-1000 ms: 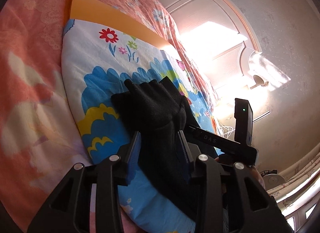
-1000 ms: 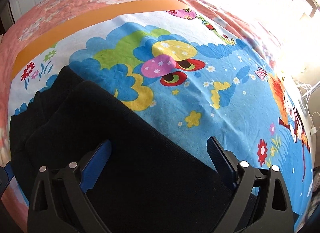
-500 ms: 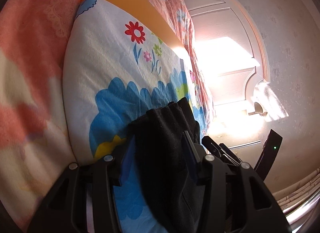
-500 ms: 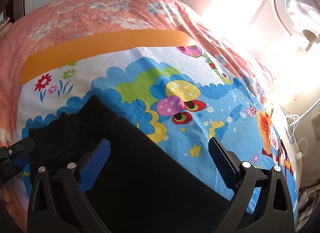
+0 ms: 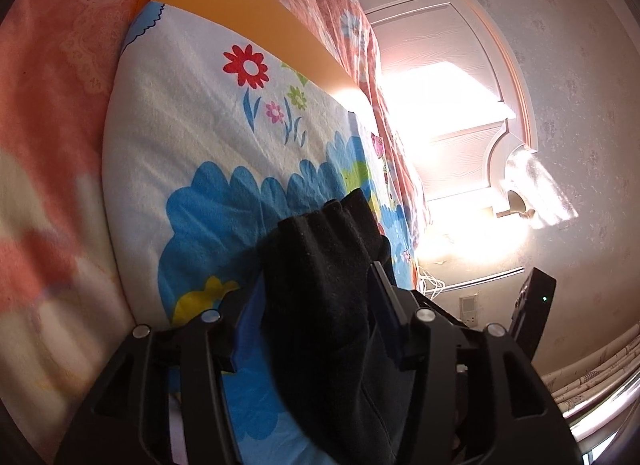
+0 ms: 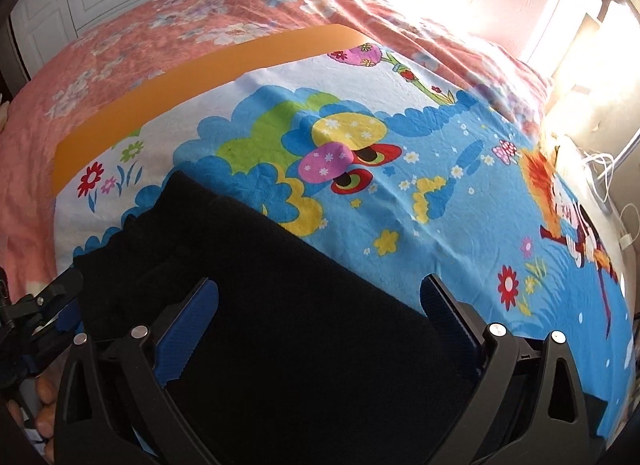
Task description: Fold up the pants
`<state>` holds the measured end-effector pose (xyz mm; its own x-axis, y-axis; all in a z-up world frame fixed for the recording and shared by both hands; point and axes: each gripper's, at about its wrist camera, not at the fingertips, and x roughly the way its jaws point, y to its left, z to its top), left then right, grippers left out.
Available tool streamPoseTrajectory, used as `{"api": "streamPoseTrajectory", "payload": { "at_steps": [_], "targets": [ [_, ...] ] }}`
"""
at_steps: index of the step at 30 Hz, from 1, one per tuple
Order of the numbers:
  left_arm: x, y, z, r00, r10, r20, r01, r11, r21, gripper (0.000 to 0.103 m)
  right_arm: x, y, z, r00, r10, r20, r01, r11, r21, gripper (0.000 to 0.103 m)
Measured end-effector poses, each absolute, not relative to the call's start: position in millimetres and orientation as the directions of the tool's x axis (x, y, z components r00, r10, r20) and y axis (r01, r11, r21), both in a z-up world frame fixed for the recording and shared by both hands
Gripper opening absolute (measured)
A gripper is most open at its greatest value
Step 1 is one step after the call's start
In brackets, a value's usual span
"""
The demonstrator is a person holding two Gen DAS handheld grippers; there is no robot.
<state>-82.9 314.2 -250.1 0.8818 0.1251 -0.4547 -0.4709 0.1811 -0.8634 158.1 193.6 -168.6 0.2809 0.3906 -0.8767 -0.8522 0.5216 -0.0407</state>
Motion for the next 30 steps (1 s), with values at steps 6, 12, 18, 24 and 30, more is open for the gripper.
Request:
{"api": "streamPoseTrajectory", "payload": {
  "at_steps": [6, 12, 18, 24, 30],
  "targets": [
    [-75, 322, -248, 0.848, 0.115, -0.518, -0.53, 0.23, -0.816, 0.013, 165, 68, -165, 0.292, 0.393, -0.872, -0.788, 0.616, 0.013, 0.097],
    [-55, 274, -158, 0.824, 0.216, -0.523, -0.545, 0.552, -0.631, 0.011, 185, -18, -205, 0.247, 0.313, -0.917, -0.7, 0.712, 0.054, 0.098],
    [14, 86, -81, 0.807, 0.339, -0.483, -0.387, 0.922, 0.001, 0.011, 215, -69, -190, -0.037, 0.659, -0.752, -0.531, 0.624, 0.573, 0.098],
    [59, -64, -165, 0.792, 0.307, -0.528, -0.078, 0.908, 0.412, 0.014, 238, -103, -189, -0.081, 0.754, -0.652, -0.383, 0.58, 0.719, 0.098],
    [54, -73, -203, 0.779, 0.434, -0.453, -0.121, 0.812, 0.571, 0.057, 238, -97, -191, -0.112, 0.753, -0.649, -0.374, 0.573, 0.729, 0.098]
  ]
}}
